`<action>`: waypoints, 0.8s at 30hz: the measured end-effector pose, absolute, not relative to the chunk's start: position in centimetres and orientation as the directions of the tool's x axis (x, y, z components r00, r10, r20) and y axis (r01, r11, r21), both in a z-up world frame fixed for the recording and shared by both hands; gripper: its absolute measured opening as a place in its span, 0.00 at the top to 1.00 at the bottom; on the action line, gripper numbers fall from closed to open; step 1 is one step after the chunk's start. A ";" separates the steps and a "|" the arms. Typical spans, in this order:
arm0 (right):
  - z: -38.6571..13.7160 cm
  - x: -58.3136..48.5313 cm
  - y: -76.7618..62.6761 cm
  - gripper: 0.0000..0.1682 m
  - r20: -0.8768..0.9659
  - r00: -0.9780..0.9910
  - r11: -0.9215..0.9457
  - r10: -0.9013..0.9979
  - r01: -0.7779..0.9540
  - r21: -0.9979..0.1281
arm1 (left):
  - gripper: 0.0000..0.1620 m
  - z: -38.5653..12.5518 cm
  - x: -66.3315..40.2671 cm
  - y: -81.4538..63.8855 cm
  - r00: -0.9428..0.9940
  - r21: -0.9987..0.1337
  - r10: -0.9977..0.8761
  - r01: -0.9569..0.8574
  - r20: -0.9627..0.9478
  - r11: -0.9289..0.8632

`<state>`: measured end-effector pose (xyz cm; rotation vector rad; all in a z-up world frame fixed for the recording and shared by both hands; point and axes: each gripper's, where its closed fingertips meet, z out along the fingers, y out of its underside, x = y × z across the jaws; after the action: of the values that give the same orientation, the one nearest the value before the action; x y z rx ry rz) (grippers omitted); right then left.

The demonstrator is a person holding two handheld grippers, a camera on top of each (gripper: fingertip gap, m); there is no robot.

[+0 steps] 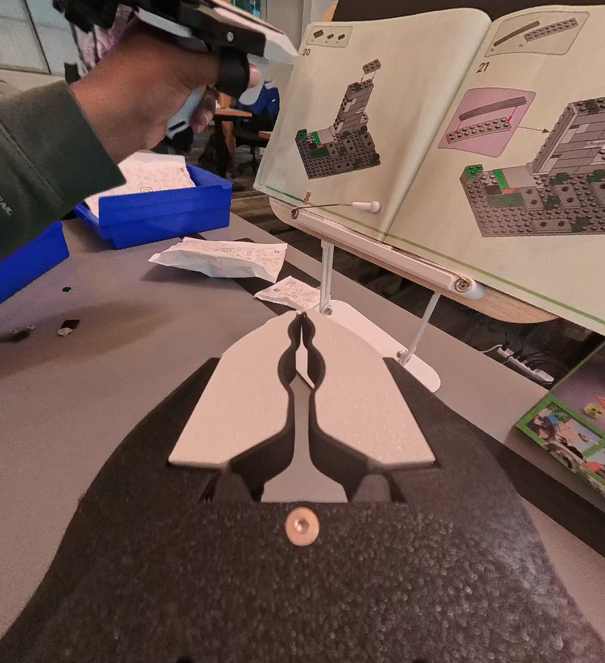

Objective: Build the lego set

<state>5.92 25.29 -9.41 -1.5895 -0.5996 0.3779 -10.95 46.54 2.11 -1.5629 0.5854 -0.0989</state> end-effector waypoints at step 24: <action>-10.4 4.8 25.0 0.99 0.137 0.778 -0.033 0.613 0.198 -0.980 | 1.00 3.2 -9.6 46.8 0.848 -0.933 -0.395 -0.352 -0.352 0.074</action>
<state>4.78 24.98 -10.40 -1.6007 -0.6634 0.3750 -9.55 46.76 3.19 -1.5272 0.6173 -0.0355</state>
